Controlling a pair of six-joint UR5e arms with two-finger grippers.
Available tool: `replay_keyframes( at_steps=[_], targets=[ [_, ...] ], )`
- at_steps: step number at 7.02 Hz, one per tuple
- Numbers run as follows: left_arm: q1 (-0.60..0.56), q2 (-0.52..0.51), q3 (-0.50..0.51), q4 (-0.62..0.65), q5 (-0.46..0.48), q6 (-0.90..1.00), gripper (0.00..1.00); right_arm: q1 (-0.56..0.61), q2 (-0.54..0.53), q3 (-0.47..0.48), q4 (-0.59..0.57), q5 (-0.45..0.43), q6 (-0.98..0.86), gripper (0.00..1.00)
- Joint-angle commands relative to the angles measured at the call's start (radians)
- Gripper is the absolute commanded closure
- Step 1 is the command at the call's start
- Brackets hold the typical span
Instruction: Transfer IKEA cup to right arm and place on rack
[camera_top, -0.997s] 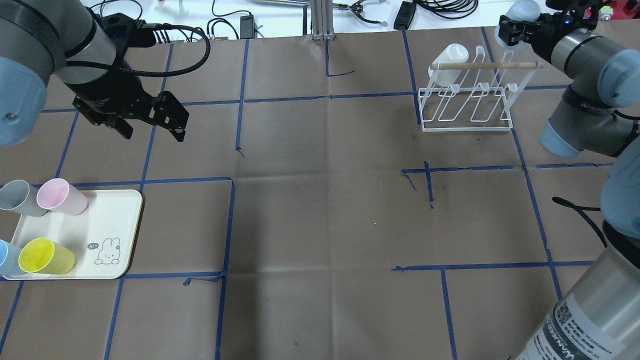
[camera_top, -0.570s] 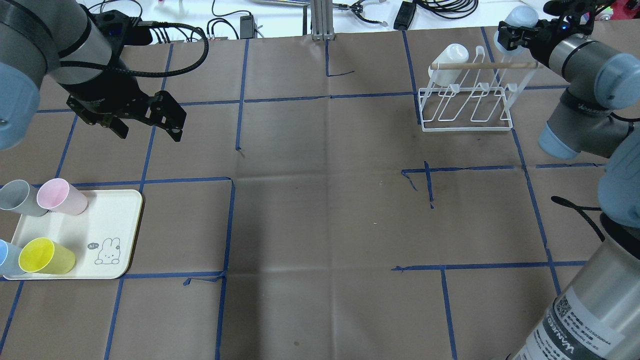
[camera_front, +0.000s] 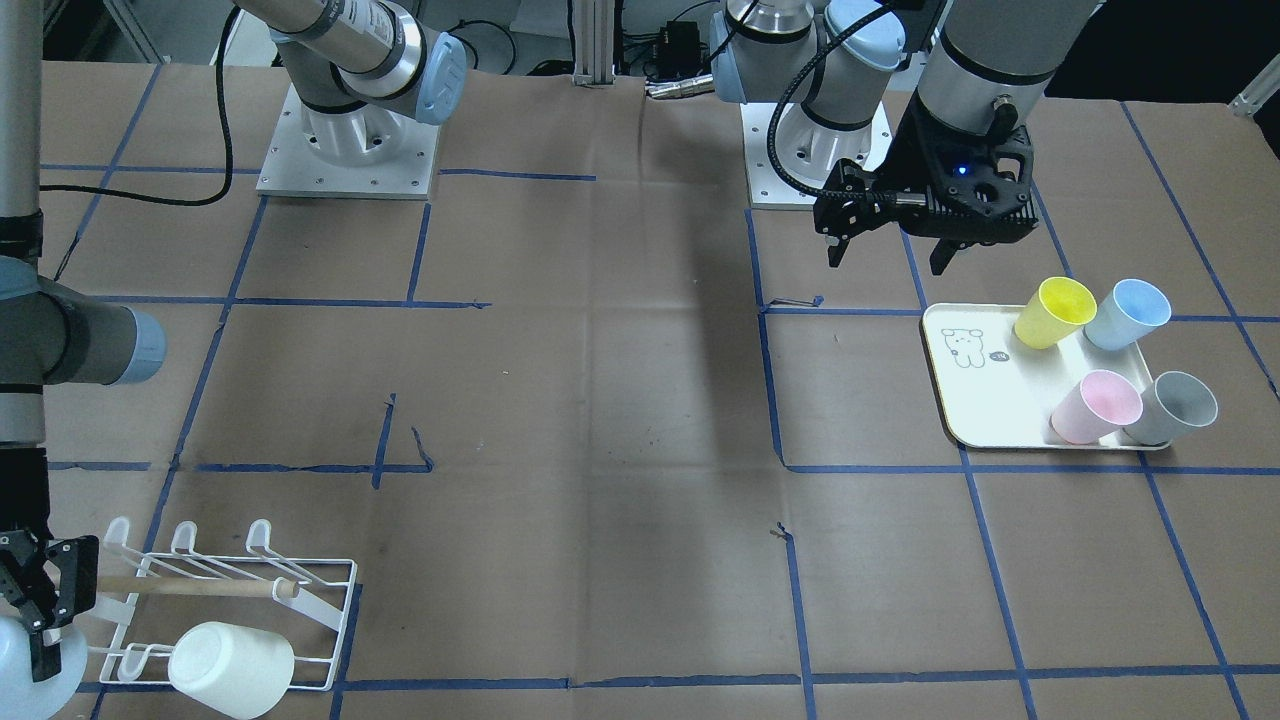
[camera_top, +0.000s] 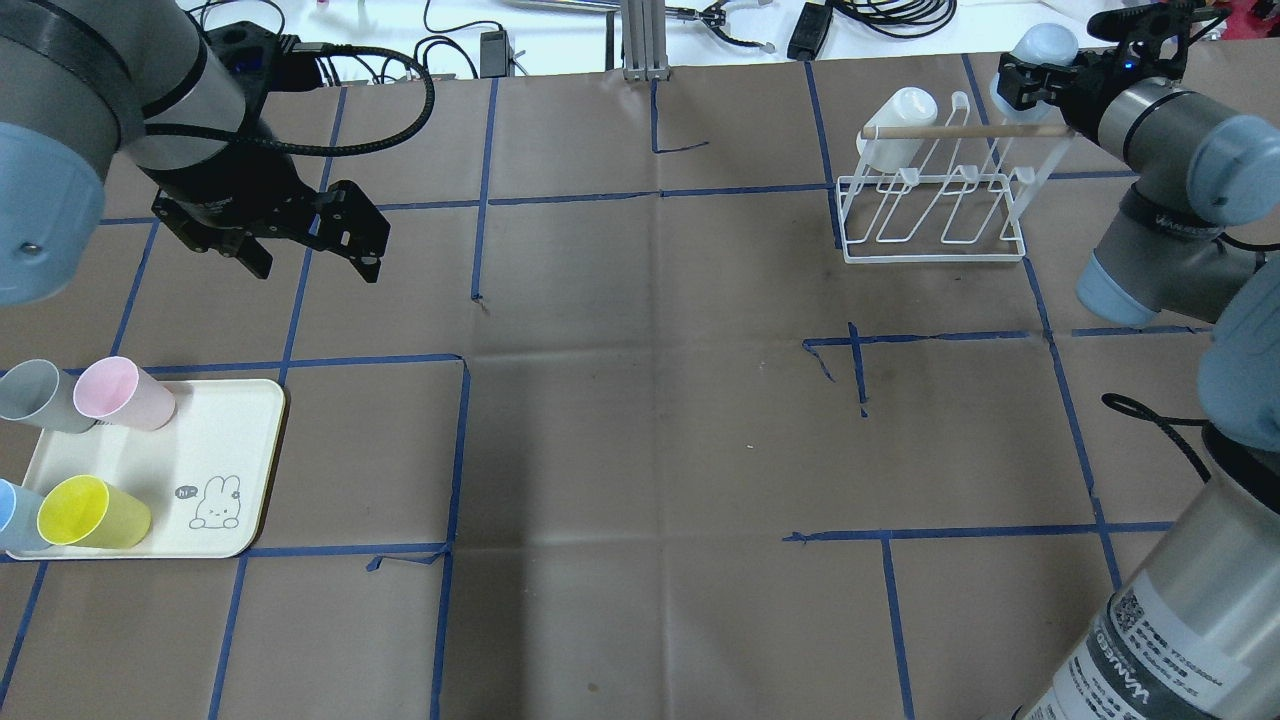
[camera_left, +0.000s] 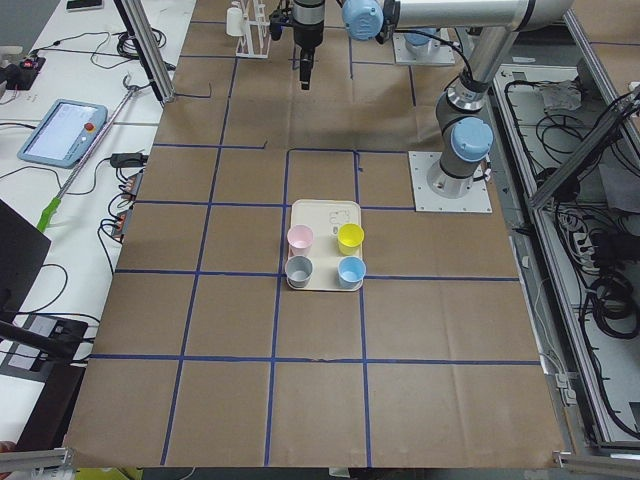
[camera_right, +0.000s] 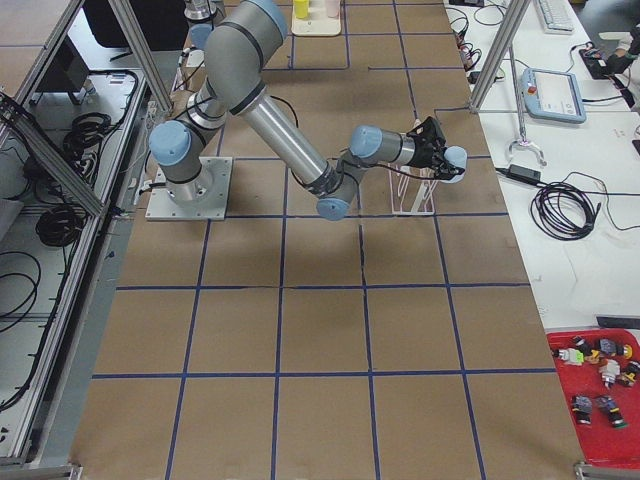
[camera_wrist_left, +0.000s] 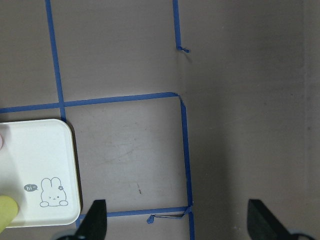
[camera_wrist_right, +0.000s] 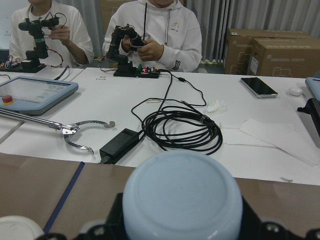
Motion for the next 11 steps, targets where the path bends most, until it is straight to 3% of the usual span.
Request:
replay_keyframes(
  at_steps=[1,3,5,6,7,11],
  targets=[
    [-0.004,-0.001,0.0,0.004,-0.018,-0.011,0.02,0.0,0.002,0.005,0.0,0.002,0.001,0.88],
    [-0.003,-0.001,0.0,0.006,-0.015,-0.009,0.02,0.0,-0.003,0.025,0.004,0.007,0.001,0.81],
    [-0.003,-0.004,-0.002,0.006,-0.015,-0.009,0.01,0.0,-0.003,0.022,0.0,0.01,-0.005,0.41],
    [-0.003,-0.005,-0.002,0.006,-0.016,-0.009,0.01,0.0,-0.004,0.022,-0.004,0.01,-0.005,0.13],
    [-0.003,-0.007,-0.002,0.006,-0.016,-0.011,0.01,0.001,-0.004,0.022,-0.002,0.007,-0.002,0.01],
    [-0.003,-0.015,-0.018,0.01,-0.015,-0.011,0.01,0.001,-0.029,0.013,0.022,0.001,0.009,0.0]
  ],
)
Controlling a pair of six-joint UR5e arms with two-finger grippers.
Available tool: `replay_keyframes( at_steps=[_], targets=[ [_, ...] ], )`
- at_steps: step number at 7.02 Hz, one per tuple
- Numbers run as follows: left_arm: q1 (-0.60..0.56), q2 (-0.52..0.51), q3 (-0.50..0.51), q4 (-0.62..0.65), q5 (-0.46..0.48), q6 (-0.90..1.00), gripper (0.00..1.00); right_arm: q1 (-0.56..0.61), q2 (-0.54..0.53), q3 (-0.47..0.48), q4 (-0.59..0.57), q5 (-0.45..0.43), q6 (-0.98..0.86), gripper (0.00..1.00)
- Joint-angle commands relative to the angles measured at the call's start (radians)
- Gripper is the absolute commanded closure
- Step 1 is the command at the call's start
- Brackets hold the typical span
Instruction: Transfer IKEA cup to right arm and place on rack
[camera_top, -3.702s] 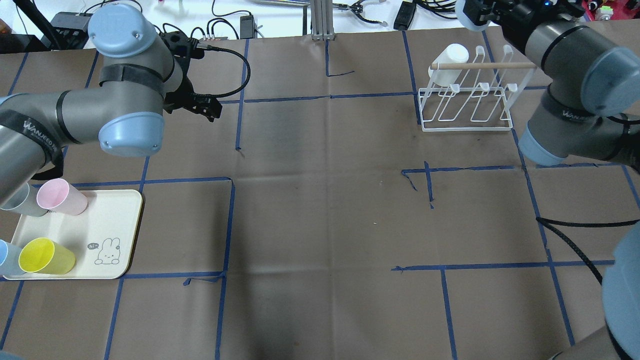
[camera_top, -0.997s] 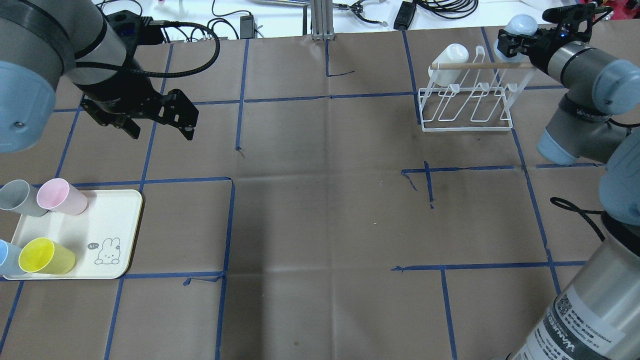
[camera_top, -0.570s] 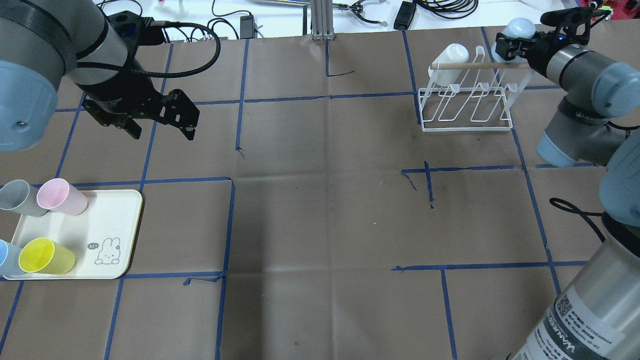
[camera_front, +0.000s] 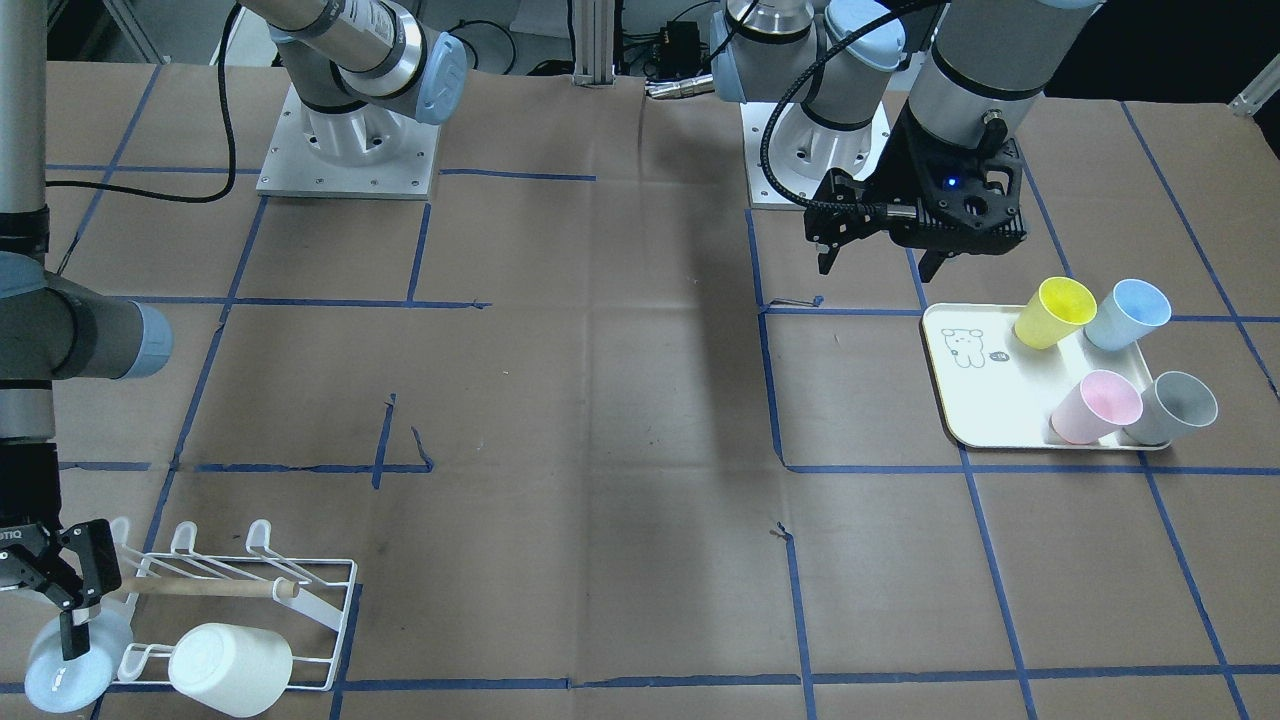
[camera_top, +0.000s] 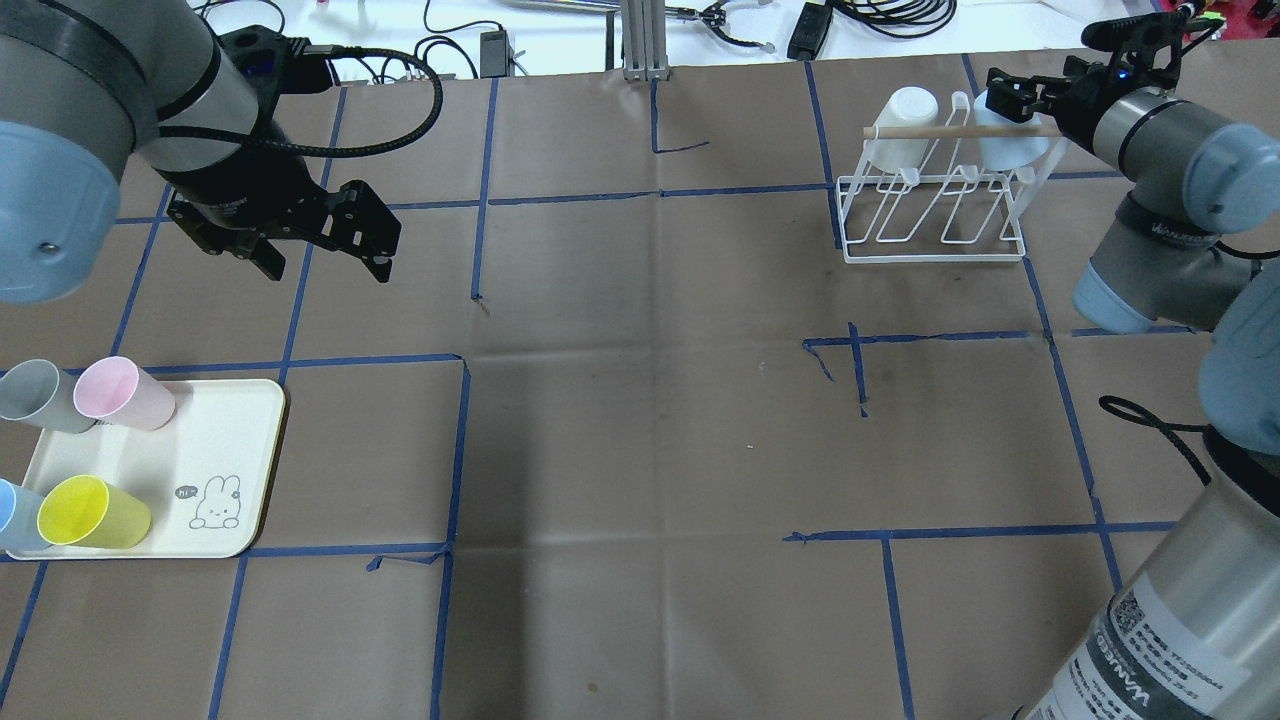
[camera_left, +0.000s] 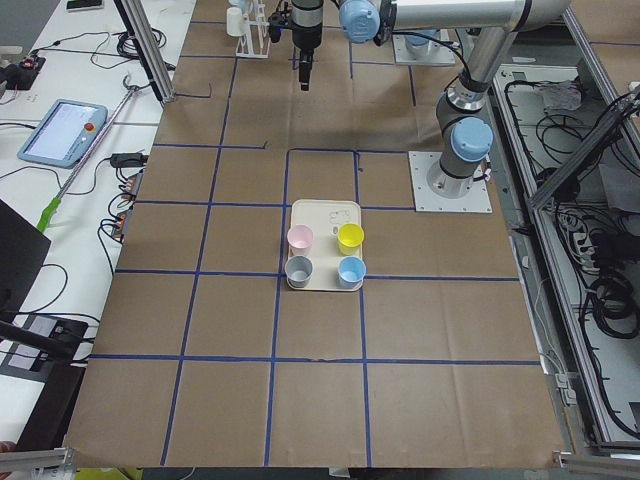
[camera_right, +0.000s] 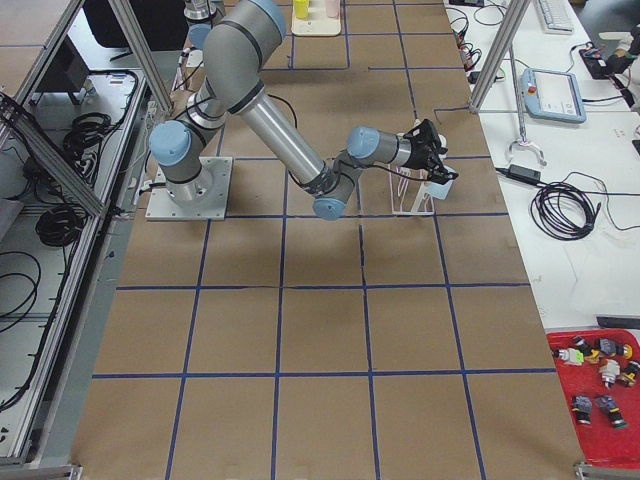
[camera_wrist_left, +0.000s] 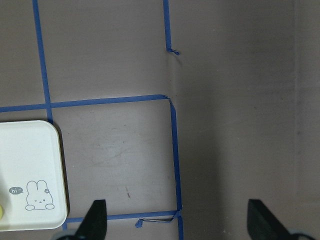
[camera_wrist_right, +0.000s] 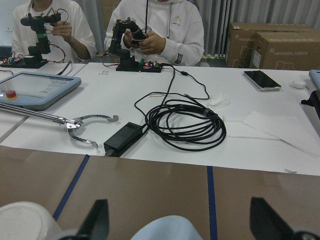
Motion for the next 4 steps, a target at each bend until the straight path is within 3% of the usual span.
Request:
replay_keyframes(
  at_steps=[1,2,4],
  targets=[
    [-0.001,-0.005,-0.008,0.004,0.001,0.0,0.01,0.002,-0.059,-0.007,0.079,0.0,0.003,0.0],
    [-0.001,-0.003,-0.004,0.004,0.0,0.0,0.01,0.005,-0.121,-0.006,0.133,-0.002,0.003,0.0],
    [0.0,-0.005,-0.002,0.004,0.0,-0.002,0.01,0.008,-0.249,-0.009,0.399,-0.007,-0.005,0.0]
  ],
)
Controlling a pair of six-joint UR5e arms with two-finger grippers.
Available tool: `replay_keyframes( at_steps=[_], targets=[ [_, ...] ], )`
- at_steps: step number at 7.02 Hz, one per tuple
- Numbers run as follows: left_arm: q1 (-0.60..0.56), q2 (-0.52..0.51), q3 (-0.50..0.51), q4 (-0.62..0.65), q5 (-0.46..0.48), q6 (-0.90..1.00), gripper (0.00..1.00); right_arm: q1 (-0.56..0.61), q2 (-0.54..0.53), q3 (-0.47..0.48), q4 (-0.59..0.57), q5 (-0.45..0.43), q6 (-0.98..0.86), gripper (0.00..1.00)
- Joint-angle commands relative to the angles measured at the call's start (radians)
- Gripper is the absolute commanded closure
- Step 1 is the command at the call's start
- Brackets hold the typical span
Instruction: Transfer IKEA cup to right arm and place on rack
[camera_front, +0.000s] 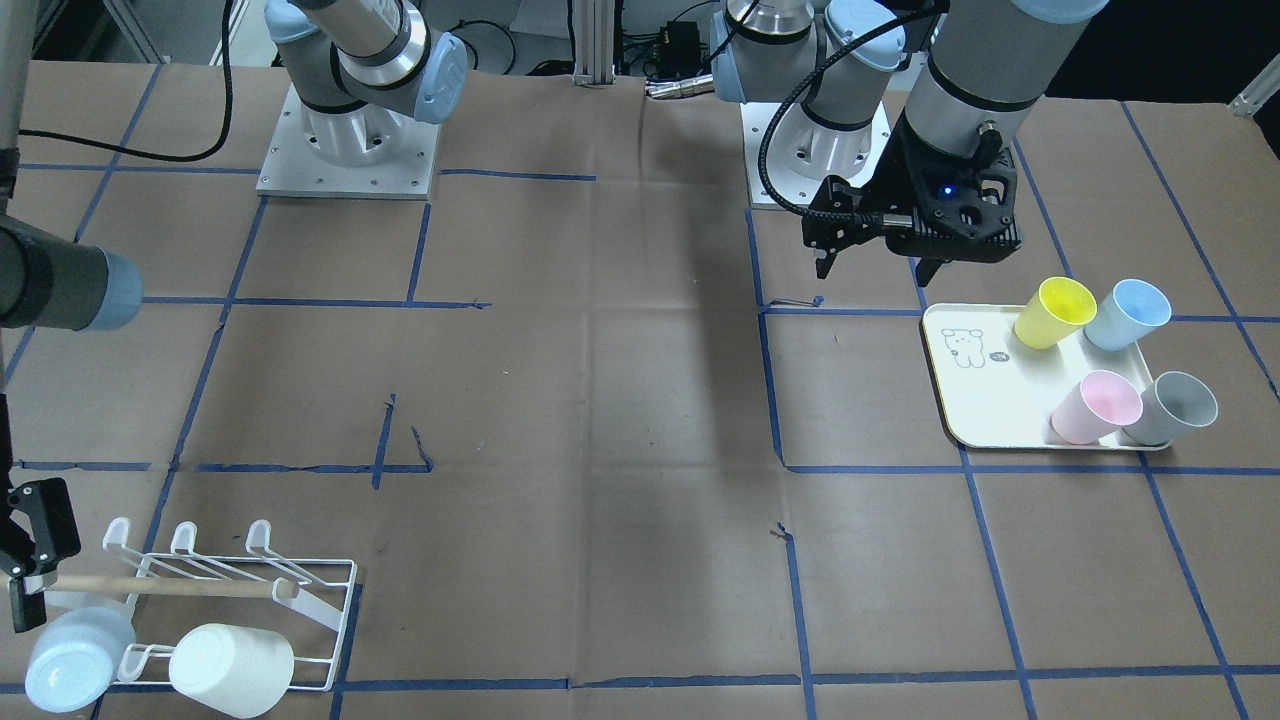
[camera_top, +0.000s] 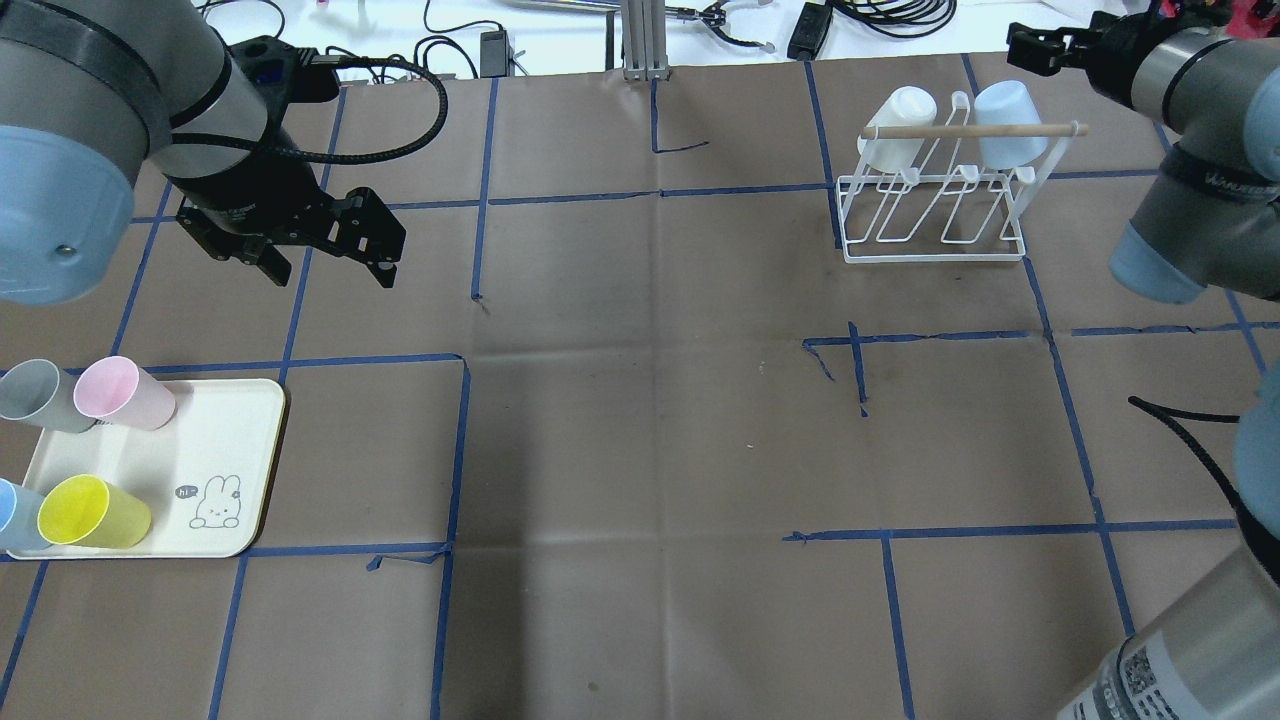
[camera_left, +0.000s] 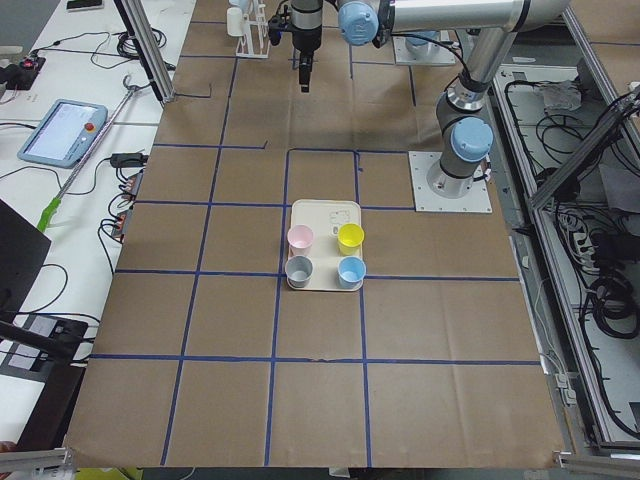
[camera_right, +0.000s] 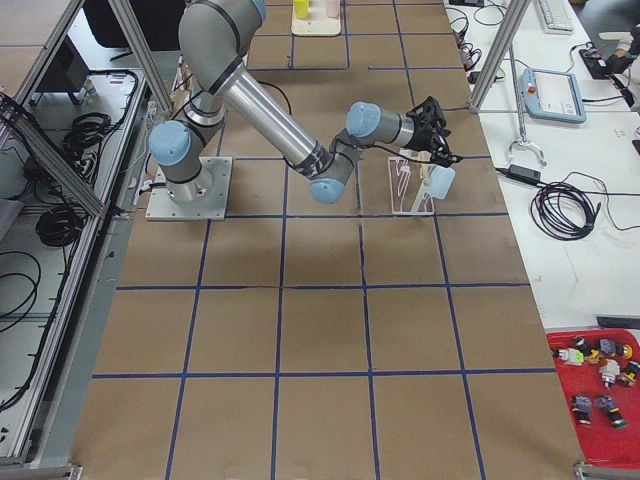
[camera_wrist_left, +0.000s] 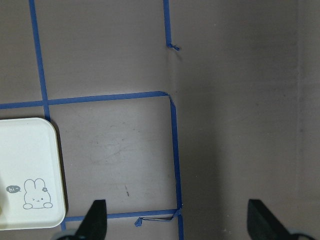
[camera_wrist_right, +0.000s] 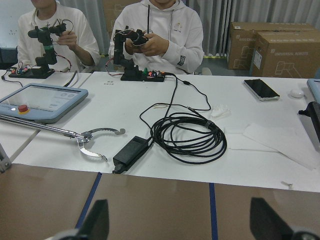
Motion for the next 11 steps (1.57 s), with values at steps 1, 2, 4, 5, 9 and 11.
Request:
replay_keyframes(
  at_steps=[1,2,4,5,9,11],
  targets=[
    [-0.001,-0.001,0.001,0.0,0.0,-0.001,0.01,0.004,-0.14,-0.002,0.305,-0.048,-0.004,0.0],
    [-0.001,0.001,0.003,0.0,0.0,-0.001,0.01,0.014,-0.182,-0.014,0.439,-0.118,-0.002,0.0],
    [-0.001,-0.001,0.003,0.0,0.0,-0.002,0.01,0.079,-0.273,-0.09,0.849,-0.297,0.007,0.0],
    [-0.001,-0.001,0.003,0.0,0.0,-0.002,0.01,0.131,-0.288,-0.138,1.009,-0.363,0.008,0.0],
    [0.001,-0.001,0.004,0.0,-0.002,-0.002,0.01,0.316,-0.385,-0.219,1.472,-0.468,0.016,0.0],
    [-0.001,0.001,0.004,0.0,-0.002,-0.002,0.01,0.371,-0.449,-0.21,1.495,-0.473,0.019,0.0]
  ],
)
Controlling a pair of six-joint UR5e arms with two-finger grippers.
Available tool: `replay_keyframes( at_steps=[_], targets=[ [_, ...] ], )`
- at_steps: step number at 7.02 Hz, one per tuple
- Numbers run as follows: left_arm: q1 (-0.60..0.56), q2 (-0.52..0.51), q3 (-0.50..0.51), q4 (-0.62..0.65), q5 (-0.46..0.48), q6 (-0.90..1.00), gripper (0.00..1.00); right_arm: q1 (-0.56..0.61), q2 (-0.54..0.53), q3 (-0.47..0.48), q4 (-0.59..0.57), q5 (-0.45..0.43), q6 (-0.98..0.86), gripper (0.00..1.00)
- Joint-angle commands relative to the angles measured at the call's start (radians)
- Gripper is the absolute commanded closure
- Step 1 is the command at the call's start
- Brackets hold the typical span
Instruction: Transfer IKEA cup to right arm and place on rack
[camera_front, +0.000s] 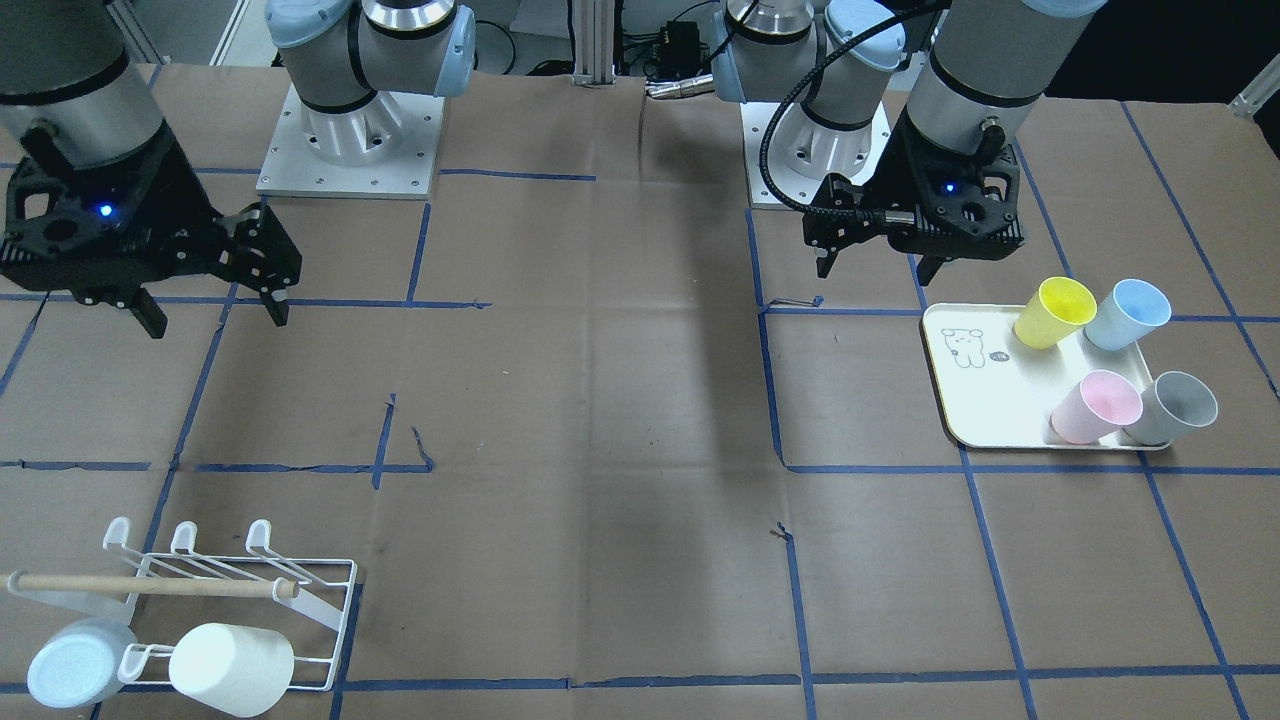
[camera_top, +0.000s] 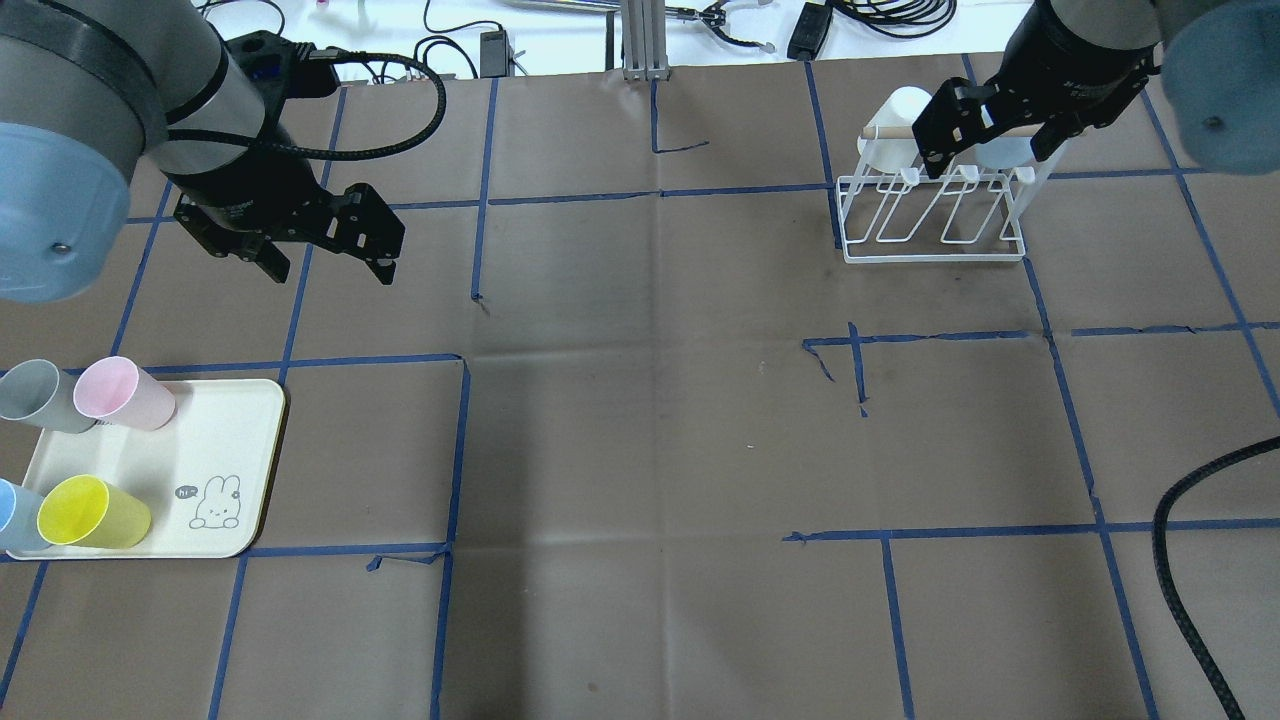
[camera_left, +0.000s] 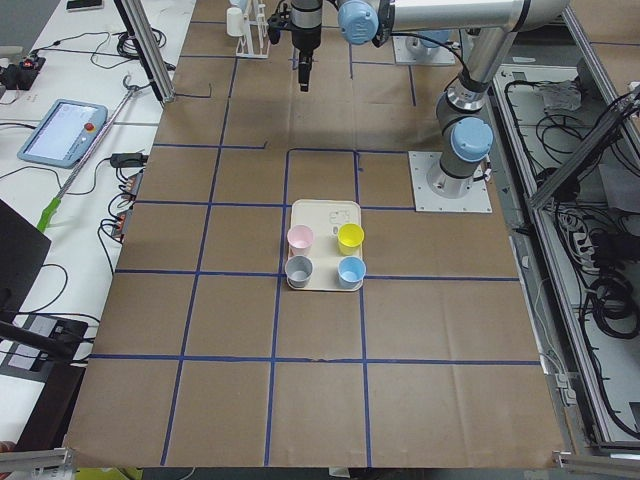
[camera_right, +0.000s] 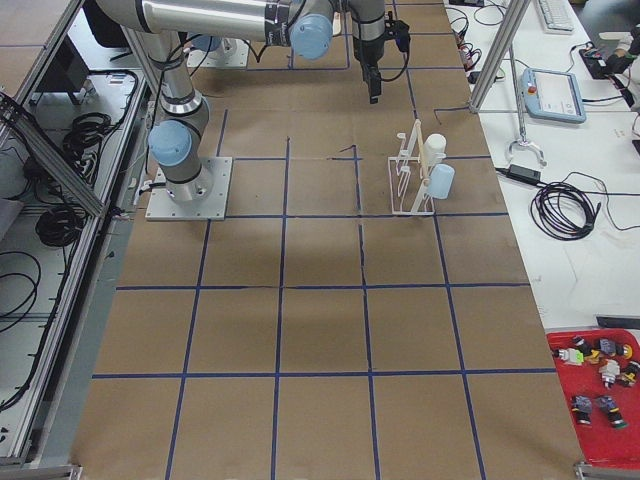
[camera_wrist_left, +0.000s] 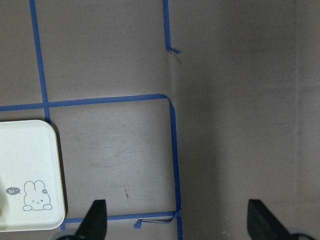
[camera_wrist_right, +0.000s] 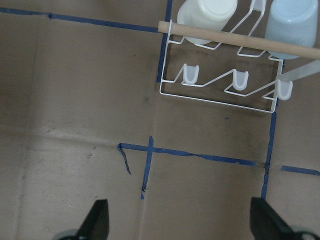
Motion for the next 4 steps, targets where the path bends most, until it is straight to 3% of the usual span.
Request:
replay_keyframes(
  at_steps=[1,2,4],
  targets=[
    [0.0,-0.001,0.0,0.0,0.0,0.0,0.01,0.041,-0.04,0.008,0.133,0.001,0.066,0.0],
    [0.0,0.0,0.0,0.0,0.0,0.0,0.01,0.041,-0.043,0.008,0.16,-0.009,0.218,0.0],
    [0.001,-0.003,0.0,0.0,0.0,0.0,0.01,0.041,-0.047,0.008,0.159,-0.012,0.315,0.0]
  ],
)
